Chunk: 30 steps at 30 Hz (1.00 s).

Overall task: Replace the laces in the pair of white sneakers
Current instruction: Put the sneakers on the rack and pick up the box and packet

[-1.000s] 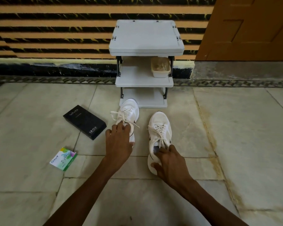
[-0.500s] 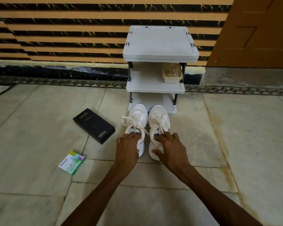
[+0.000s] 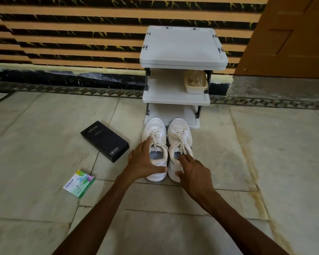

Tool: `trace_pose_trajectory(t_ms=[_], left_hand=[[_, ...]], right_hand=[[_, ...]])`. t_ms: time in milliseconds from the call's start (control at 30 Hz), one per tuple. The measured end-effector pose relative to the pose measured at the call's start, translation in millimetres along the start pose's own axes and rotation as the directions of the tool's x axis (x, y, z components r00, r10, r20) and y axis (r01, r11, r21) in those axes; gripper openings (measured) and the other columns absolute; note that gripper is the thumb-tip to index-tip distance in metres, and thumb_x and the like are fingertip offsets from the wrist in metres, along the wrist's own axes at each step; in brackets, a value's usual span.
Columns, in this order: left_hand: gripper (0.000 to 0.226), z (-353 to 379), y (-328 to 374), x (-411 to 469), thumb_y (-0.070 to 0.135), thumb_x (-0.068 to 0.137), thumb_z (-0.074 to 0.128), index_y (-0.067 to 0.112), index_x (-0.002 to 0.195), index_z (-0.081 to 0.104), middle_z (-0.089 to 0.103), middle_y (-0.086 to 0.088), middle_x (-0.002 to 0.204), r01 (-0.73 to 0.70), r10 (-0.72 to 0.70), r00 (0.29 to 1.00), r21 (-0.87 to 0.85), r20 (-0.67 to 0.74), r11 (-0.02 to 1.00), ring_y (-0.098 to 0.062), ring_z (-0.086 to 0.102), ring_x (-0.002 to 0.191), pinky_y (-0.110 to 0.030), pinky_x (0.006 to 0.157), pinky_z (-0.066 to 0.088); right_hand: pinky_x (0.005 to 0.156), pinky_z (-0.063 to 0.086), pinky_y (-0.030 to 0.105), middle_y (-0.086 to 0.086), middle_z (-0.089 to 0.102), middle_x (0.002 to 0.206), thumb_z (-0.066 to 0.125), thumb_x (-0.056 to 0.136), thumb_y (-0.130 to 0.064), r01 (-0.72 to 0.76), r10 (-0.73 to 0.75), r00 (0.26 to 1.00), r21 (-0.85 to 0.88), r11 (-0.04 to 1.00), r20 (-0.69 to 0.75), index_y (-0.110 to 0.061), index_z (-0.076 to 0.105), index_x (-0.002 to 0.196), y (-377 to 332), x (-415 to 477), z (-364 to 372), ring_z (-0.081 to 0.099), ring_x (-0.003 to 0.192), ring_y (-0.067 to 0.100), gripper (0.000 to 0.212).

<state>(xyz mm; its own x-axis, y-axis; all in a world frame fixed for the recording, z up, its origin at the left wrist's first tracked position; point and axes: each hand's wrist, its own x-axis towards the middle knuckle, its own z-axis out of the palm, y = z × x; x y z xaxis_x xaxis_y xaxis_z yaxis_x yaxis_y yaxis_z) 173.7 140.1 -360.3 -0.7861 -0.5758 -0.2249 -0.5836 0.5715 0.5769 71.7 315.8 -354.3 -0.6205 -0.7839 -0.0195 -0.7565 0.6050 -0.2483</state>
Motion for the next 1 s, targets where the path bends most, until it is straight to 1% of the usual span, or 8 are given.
trace_pose_trajectory(t_ms=[100,167,267,400,500,667,867,1000], left_hand=[[0.133,5.1,-4.8,3.0,0.054,0.059,0.087,0.028,0.154,-0.003,0.016,0.004,0.161,0.008,0.002,0.998,-0.170,0.057,0.985,-0.017,0.021,0.146,-0.039,0.117,0.027],[0.131,9.5,-2.7,2.5,0.050,0.061,0.087,0.027,0.154,-0.003,0.017,0.000,0.161,-0.008,0.013,1.000,-0.184,0.026,0.983,-0.019,0.020,0.147,-0.041,0.117,0.027],[0.127,15.4,5.9,-5.0,0.052,0.064,0.085,0.024,0.155,0.001,0.008,-0.009,0.162,-0.006,-0.001,0.992,-0.055,-0.125,0.998,-0.026,0.016,0.148,-0.046,0.116,0.027],[0.089,21.8,17.7,-25.8,0.053,0.069,0.080,0.018,0.141,0.039,0.035,-0.005,0.147,-0.086,0.155,0.918,0.199,-0.366,0.976,-0.022,0.041,0.130,-0.036,0.104,0.040],[0.063,22.3,26.0,-34.0,0.055,0.080,0.069,0.024,0.131,0.051,0.034,0.000,0.145,-0.058,0.195,0.926,0.388,-0.325,0.920,-0.017,0.041,0.127,-0.031,0.103,0.039],[0.058,11.6,43.2,-40.9,0.056,0.090,0.056,0.017,0.133,0.051,0.046,0.000,0.139,0.008,0.197,0.944,0.615,-0.265,0.789,-0.018,0.041,0.124,-0.032,0.099,0.035],[0.053,-27.4,66.0,-64.7,0.060,0.084,0.057,0.022,0.120,0.059,0.057,0.005,0.122,-0.033,0.296,0.904,0.641,-0.308,0.767,-0.016,0.045,0.111,-0.031,0.090,0.030],[0.047,-62.8,91.9,-93.2,0.055,0.083,0.061,0.023,0.117,0.057,0.055,0.007,0.118,-0.085,0.330,0.891,0.600,-0.312,0.795,-0.014,0.046,0.109,-0.028,0.088,0.027]], right_hand=[[0.071,0.052,0.034,-0.005,0.055,0.131,0.067,0.086,-0.033,0.011,-0.011,1.000,0.013,1.000,0.000,-0.031,0.040,0.136,0.8,0.6,-1.1,0.061,0.101,0.023,0.057],[0.071,0.051,0.033,-0.005,0.056,0.129,0.067,0.085,-0.032,0.012,-0.012,1.000,0.012,1.000,-0.004,-0.031,0.042,0.134,1.0,0.6,-1.9,0.062,0.100,0.023,0.055],[0.069,0.049,0.031,-0.006,0.060,0.124,0.070,0.082,-0.031,0.007,-0.007,1.000,0.028,1.000,-0.008,-0.031,0.046,0.133,2.4,2.2,-3.0,0.063,0.097,0.023,0.055],[0.066,0.044,0.027,-0.007,0.065,0.116,0.075,0.076,-0.028,0.034,-0.032,0.999,0.033,0.999,-0.033,-0.031,0.052,0.129,3.5,2.6,-3.6,0.065,0.091,0.021,0.059],[0.067,0.047,0.027,-0.006,0.067,0.114,0.077,0.073,-0.023,0.046,-0.043,0.998,0.053,0.998,-0.054,-0.029,0.055,0.128,5.3,-0.2,-3.6,0.065,0.088,0.021,0.060],[0.070,0.045,0.024,-0.004,0.069,0.113,0.079,0.070,-0.018,0.079,-0.069,0.990,0.084,0.993,-0.121,-0.028,0.058,0.130,10.9,-2.7,-15.1,0.066,0.087,0.019,0.064],[0.062,0.047,0.025,-0.007,0.070,0.100,0.079,0.067,-0.031,0.183,-0.183,0.958,-0.019,0.983,-0.223,-0.031,0.064,0.116,12.8,-8.7,-76.1,0.067,0.077,0.020,0.051],[0.053,0.032,0.022,-0.009,0.069,0.083,0.085,0.059,-0.039,0.247,-0.262,0.902,-0.088,0.965,-0.344,-0.029,0.063,0.099,-0.7,-16.6,-137.6,0.065,0.064,0.021,0.047]])
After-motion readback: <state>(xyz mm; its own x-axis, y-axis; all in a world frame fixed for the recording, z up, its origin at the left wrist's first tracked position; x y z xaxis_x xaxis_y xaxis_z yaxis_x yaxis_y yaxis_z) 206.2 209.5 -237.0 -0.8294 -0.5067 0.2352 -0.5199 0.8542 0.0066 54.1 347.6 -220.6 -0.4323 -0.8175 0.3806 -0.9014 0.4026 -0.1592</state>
